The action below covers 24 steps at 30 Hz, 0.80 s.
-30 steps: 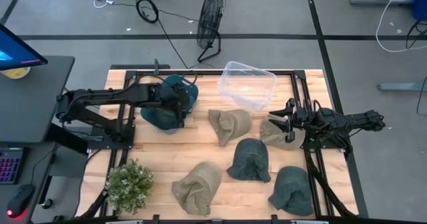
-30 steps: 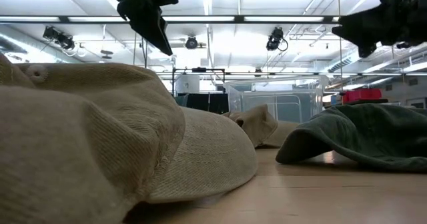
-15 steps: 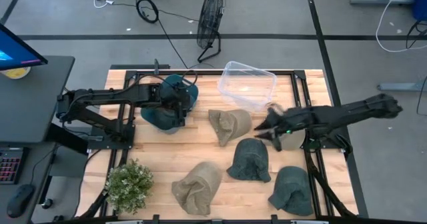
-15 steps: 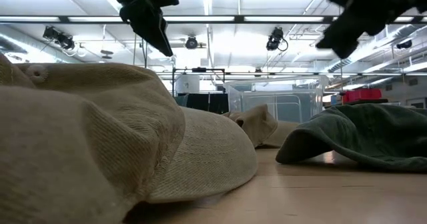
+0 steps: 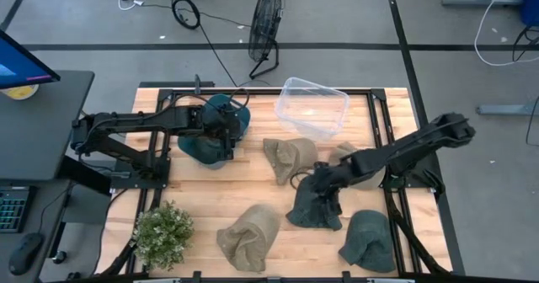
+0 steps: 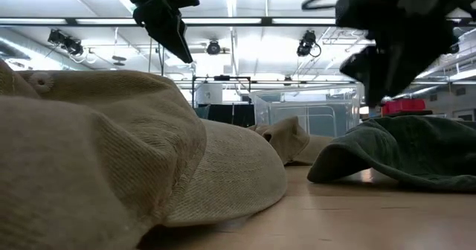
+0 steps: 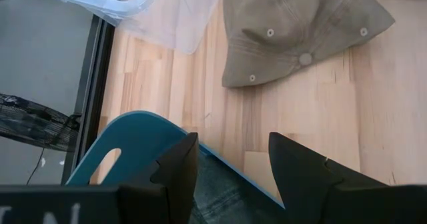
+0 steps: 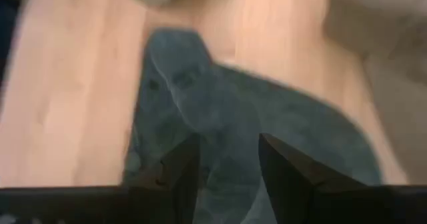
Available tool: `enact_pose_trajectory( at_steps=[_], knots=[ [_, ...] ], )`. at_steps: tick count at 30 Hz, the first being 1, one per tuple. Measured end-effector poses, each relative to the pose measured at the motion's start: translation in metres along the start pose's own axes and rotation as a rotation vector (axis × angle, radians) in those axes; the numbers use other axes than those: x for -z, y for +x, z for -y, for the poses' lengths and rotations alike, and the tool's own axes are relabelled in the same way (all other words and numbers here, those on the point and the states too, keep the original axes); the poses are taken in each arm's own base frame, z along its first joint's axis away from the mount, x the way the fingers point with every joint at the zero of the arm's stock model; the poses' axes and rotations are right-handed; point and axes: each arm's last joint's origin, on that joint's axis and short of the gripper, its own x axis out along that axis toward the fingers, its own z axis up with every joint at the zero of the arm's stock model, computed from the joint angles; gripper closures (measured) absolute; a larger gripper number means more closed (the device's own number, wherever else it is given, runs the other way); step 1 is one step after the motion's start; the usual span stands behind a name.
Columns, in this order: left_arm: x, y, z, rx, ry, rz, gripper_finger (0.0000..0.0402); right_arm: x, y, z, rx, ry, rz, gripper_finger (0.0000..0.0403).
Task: Pick & Place hat
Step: Put the top blue cap into the blue bin
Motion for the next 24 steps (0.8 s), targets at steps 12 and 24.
enact_pose_trajectory(
  at_steps=[12,24],
  knots=[
    [0.000,0.000,0.000,0.001,-0.007,-0.002,0.0214,0.014,0.033,-0.018,0.097,-0.124,-0.141,0.0289],
    [-0.003,0.000,0.003,0.111,-0.108,0.049,0.0215,-0.001,0.016,-0.028,0.120,-0.353,-0.112,0.0396]
  ],
)
